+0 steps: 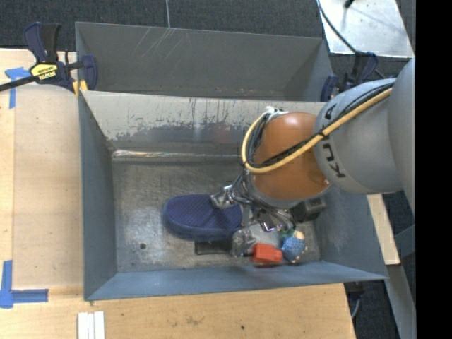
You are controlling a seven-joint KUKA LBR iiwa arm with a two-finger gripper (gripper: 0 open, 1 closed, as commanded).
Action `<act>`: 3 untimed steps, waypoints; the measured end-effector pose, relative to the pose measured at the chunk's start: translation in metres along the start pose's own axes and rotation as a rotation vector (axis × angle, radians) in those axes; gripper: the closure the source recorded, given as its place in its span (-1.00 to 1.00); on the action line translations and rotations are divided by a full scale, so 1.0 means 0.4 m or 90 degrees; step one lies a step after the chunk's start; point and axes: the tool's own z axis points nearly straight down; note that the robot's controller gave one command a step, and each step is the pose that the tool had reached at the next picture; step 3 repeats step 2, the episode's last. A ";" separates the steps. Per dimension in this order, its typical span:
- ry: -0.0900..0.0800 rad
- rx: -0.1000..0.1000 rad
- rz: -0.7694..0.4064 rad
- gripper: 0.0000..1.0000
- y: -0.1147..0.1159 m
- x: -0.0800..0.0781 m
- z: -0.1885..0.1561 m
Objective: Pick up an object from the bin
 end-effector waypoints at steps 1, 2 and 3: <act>-0.015 0.002 -0.001 1.00 -0.002 -0.015 -0.012; 0.000 -0.001 -0.038 1.00 -0.038 0.025 -0.390; 0.000 -0.001 -0.038 1.00 -0.038 0.025 -0.390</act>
Offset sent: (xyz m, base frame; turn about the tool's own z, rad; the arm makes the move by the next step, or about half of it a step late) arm 0.0000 0.0000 0.0000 0.0000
